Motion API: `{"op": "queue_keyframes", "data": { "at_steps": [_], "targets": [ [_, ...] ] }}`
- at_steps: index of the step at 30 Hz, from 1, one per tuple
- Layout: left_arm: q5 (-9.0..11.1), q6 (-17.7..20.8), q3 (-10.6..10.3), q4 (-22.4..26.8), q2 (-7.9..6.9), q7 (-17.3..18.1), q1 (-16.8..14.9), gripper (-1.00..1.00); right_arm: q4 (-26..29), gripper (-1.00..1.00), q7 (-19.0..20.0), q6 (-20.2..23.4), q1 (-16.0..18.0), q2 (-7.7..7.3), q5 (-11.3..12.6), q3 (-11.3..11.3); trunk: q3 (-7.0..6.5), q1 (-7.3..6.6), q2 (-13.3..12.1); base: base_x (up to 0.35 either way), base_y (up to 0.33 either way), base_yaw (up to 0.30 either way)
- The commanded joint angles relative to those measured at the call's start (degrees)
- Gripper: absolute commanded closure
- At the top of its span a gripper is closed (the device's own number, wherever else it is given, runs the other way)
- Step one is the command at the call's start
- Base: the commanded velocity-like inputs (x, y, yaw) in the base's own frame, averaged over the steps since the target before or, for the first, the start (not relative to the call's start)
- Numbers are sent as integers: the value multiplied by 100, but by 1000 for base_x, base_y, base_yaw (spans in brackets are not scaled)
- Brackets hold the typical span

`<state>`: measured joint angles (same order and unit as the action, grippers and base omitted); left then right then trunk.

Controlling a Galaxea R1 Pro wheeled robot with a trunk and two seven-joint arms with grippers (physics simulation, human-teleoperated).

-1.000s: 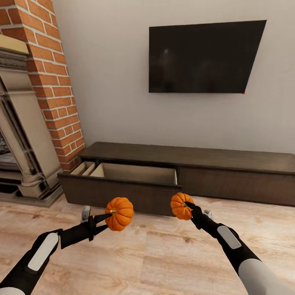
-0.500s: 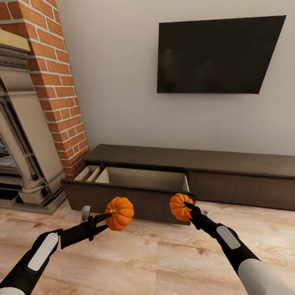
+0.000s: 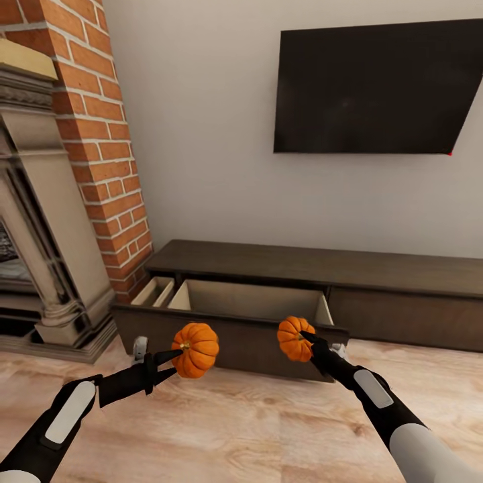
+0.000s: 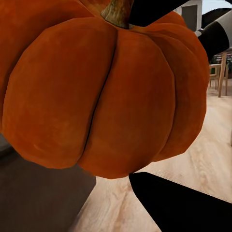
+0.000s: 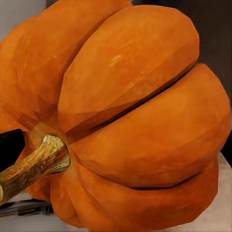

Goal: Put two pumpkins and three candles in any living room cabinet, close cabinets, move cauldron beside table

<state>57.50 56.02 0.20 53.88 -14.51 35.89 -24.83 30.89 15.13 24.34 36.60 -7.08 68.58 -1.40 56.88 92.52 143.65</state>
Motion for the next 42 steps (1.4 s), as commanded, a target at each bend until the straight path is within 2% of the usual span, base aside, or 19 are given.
{"op": "queue_keyframes", "data": {
  "at_steps": [1,7,17,30,36,37,38,39,41,42],
  "targets": [
    [86,49,4,-1,0,24,-4,100,4,100,6,18,5,-4,68,-9,5,0,3,185,245,-6],
    [86,49,6,-1,-1,24,-4,100,4,100,2,18,5,-4,68,-15,-10,0,3,149,165,-161],
    [94,49,69,-1,-14,32,-4,100,4,100,-1,18,5,-4,68,-18,-47,0,3,14,13,-200],
    [95,49,83,-25,-14,32,-4,100,4,100,0,25,5,-7,68,-16,-337,-33,-15,0,0,-10],
    [108,64,112,41,-181,38,-6,100,4,100,-21,108,5,-15,77,-14,-470,-49,-23,0,0,0],
    [150,74,131,84,-256,39,-11,100,4,100,-23,114,5,-16,77,-16,-492,-51,-24,0,0,0],
    [282,83,152,181,-390,36,-21,100,4,100,-24,118,5,-20,80,-15,-514,-54,-26,0,0,0],
    [495,88,163,260,-518,30,-25,100,4,100,-21,125,5,-25,87,-12,-536,-57,-27,0,0,0],
    [800,85,170,315,-626,16,-41,100,4,100,-17,130,5,-34,92,-13,-581,-62,-30,0,0,0],
    [871,83,171,325,-644,12,-46,100,4,100,-15,131,5,-38,93,-13,-603,-64,-31,0,0,0]
  ]
}}
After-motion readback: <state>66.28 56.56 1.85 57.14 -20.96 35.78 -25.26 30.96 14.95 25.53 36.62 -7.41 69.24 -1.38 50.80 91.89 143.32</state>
